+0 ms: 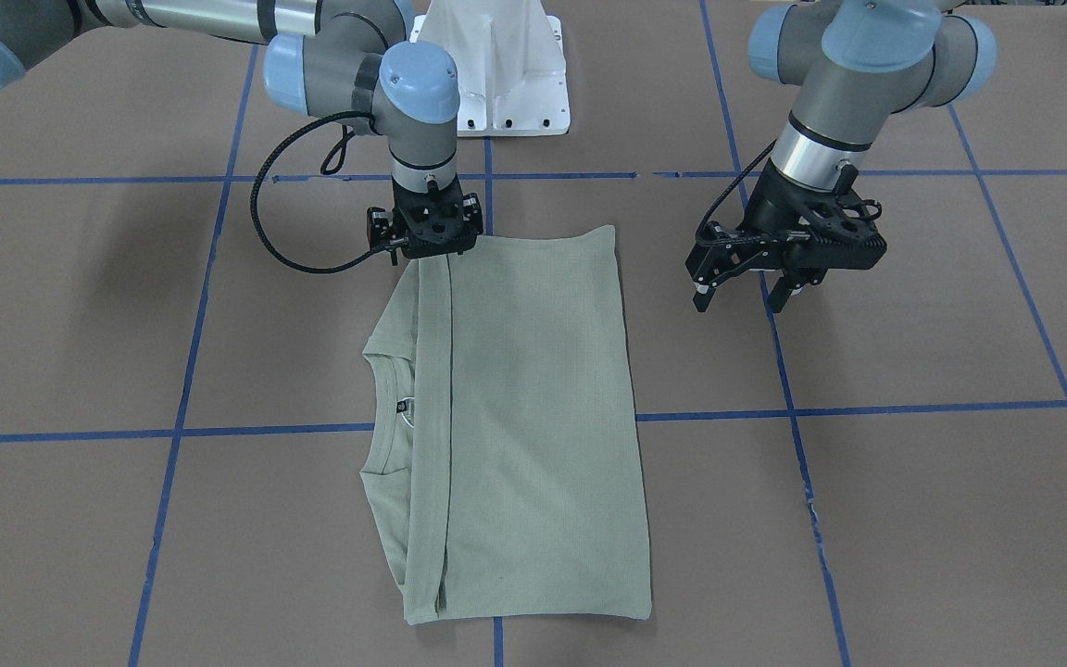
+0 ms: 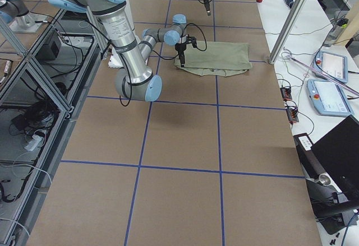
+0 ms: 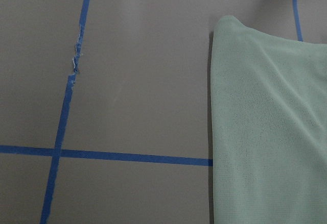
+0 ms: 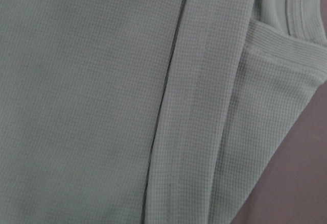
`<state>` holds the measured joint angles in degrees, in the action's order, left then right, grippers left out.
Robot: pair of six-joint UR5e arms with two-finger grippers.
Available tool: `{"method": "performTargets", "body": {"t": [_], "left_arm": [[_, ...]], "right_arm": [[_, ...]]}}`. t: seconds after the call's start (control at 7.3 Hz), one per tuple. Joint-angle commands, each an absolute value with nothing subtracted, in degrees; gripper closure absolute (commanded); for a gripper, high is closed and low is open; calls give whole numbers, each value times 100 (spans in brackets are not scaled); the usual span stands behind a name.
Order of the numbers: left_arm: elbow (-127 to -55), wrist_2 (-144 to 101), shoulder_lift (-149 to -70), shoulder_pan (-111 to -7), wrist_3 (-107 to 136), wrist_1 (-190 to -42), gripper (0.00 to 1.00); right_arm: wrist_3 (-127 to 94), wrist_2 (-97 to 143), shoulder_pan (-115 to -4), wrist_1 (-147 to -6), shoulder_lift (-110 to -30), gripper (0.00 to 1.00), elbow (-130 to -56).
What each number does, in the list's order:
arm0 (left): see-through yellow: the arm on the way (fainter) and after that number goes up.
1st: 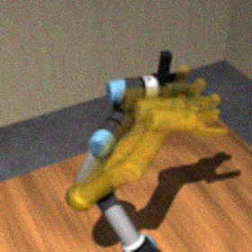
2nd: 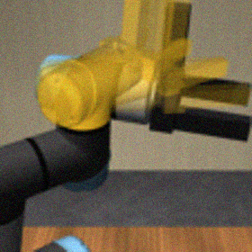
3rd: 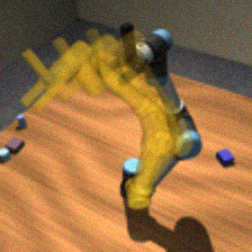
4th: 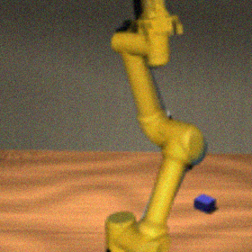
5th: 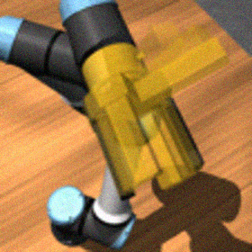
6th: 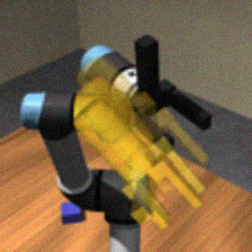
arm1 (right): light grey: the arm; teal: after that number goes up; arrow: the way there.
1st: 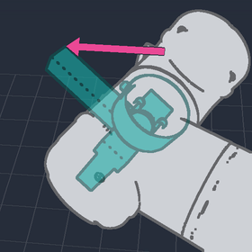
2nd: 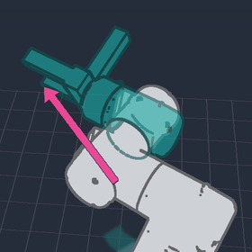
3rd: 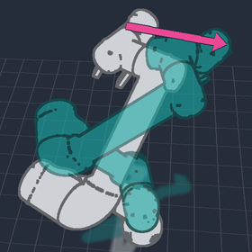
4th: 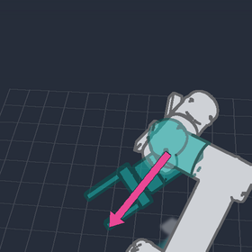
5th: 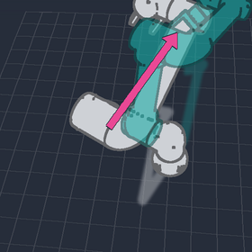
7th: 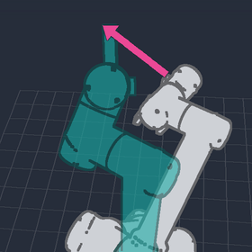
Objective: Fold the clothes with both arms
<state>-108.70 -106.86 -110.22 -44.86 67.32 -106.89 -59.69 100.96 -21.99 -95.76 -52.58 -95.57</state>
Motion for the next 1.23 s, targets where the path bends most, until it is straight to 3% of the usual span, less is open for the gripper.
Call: {"method": "performTargets", "body": {"t": [0.0, 0.69, 1.1], "left_arm": [[-10854, -10687, -11021, -4430, 6741, -10696, 0], [-10863, -10696, -11030, -4386, 6750, -10705, 0], [-10846, -10687, -11109, -4184, 6907, -10723, 0]], "right_arm": [[-5871, 10099, -2206, -9668, -5308, 0, -9545], [-5565, 10142, -2354, -10080, -5361, 0, -9624], [-5222, 10125, -2540, -10064, -6010, 0, -10098]]}}
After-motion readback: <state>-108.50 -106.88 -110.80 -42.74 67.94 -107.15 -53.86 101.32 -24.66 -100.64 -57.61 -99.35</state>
